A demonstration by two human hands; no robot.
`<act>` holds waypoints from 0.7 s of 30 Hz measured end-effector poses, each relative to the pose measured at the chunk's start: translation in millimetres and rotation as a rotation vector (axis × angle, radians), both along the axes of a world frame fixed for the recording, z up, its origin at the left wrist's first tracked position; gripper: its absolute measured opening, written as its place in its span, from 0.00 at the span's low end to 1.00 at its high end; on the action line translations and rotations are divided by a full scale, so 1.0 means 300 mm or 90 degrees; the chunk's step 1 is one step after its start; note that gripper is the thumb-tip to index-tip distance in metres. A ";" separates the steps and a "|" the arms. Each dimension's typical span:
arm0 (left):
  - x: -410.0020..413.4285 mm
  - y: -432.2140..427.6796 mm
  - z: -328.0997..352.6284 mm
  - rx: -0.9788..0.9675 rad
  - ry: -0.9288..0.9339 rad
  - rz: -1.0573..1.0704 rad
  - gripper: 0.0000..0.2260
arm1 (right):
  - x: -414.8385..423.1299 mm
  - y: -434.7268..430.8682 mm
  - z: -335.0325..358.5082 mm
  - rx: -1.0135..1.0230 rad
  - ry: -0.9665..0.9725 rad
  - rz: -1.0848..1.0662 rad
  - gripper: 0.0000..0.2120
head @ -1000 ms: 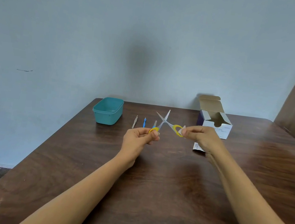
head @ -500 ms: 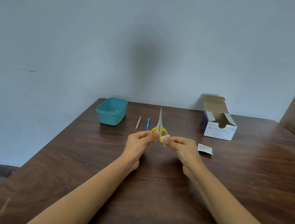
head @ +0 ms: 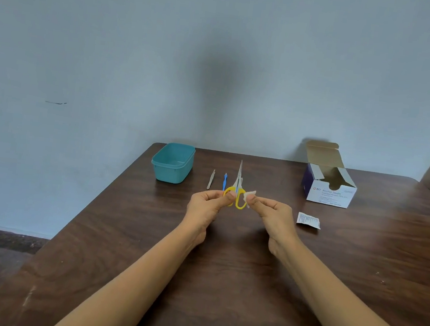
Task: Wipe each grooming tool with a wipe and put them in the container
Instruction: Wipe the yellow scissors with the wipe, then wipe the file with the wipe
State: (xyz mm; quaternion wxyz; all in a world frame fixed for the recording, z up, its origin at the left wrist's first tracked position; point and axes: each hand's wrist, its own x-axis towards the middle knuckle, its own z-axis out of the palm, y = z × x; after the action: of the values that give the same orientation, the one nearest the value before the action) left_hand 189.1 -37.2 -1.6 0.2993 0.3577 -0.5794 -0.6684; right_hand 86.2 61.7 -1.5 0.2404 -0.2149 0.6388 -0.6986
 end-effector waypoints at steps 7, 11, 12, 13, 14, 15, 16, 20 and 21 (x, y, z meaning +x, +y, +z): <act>0.053 -0.109 0.079 -0.044 -0.049 0.026 0.14 | -0.041 -0.095 0.068 -0.044 -0.095 -0.041 0.09; 0.116 -0.227 0.164 -0.155 -0.063 0.107 0.10 | -0.043 -0.154 0.041 -0.044 -0.123 -0.053 0.10; 0.132 -0.268 0.182 -0.177 -0.072 0.130 0.10 | -0.040 -0.172 0.028 -0.041 -0.127 -0.055 0.11; 0.146 -0.306 0.198 -0.197 -0.086 0.148 0.11 | -0.037 -0.186 0.016 -0.039 -0.128 -0.060 0.11; 0.152 -0.342 0.210 -0.217 -0.105 0.162 0.13 | -0.033 -0.196 0.006 -0.038 -0.124 -0.068 0.10; 0.158 -0.376 0.224 -0.235 -0.127 0.176 0.14 | -0.028 -0.212 -0.001 -0.039 -0.115 -0.076 0.09; 0.160 -0.411 0.234 -0.252 -0.150 0.187 0.15 | -0.023 -0.230 -0.007 -0.038 -0.100 -0.084 0.07; 0.142 -0.531 0.263 -0.293 -0.272 0.181 0.15 | -0.009 -0.287 -0.015 -0.035 -0.022 -0.127 0.04; 0.131 -0.553 0.264 -0.297 -0.301 0.173 0.14 | -0.008 -0.297 -0.024 -0.032 -0.004 -0.134 0.04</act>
State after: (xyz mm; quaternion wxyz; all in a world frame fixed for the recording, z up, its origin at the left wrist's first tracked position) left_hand 228.3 -203.1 77.7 0.3169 0.4978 -0.7170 -0.3711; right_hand 83.8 -27.3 -8.8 0.1624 -0.1505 0.6394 -0.7363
